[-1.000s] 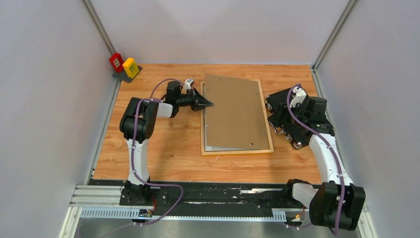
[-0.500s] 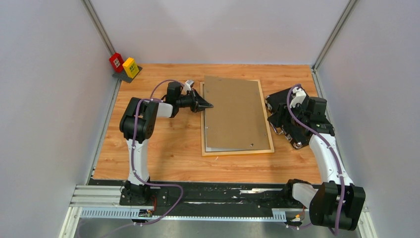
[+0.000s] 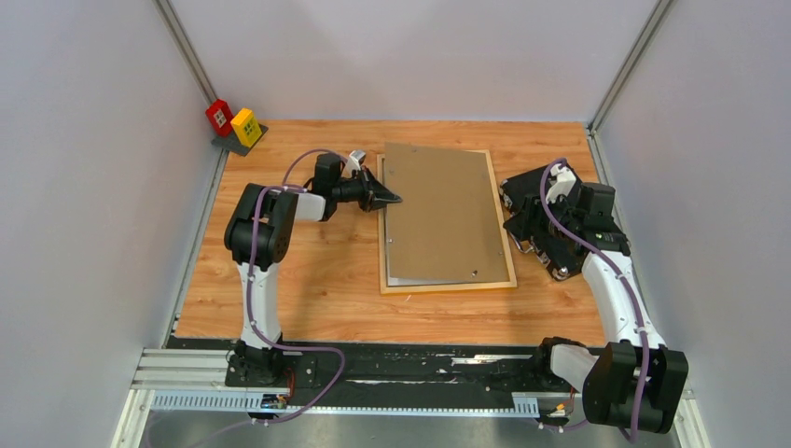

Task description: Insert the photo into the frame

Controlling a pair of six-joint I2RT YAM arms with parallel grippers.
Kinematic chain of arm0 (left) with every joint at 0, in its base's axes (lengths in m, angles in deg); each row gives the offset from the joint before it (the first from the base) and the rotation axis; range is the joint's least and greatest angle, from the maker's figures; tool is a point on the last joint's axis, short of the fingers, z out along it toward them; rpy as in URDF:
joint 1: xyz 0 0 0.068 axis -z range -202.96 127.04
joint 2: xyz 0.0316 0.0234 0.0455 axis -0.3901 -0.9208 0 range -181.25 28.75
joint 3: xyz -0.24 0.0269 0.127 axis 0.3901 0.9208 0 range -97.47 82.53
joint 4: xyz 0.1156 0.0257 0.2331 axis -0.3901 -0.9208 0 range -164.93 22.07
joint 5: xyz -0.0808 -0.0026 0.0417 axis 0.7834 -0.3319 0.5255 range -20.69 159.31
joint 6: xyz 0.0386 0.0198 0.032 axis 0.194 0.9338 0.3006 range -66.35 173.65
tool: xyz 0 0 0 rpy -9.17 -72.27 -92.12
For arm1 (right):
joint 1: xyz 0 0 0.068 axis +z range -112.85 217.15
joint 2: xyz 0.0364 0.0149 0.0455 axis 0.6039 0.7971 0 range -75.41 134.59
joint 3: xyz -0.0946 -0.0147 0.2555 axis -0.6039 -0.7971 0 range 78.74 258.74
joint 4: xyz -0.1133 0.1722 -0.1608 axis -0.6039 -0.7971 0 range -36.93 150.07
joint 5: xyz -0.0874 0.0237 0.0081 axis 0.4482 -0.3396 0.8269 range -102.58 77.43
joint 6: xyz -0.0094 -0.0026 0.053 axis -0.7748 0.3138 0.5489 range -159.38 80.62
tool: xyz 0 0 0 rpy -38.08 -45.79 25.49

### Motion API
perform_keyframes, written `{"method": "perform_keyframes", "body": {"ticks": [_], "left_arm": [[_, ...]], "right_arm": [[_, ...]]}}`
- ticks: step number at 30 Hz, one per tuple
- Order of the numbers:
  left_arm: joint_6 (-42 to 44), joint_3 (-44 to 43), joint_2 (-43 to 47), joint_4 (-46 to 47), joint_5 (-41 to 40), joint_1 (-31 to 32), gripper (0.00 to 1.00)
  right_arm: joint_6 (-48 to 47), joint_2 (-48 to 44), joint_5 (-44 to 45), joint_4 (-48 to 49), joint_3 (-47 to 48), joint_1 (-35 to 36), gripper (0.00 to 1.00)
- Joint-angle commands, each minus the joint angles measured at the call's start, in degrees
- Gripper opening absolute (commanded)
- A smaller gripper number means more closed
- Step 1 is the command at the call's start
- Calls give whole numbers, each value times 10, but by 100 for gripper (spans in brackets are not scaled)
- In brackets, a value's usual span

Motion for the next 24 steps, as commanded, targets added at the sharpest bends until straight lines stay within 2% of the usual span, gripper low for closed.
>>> {"method": "perform_keyframes", "body": {"ticks": [1, 24], "left_arm": [[15, 7, 38, 0, 12, 20, 0], [18, 30, 67, -13, 4, 26, 0]], "right_arm": [[-9, 1, -12, 10, 3, -4, 57], [-10, 4, -13, 9, 4, -5, 57]]}}
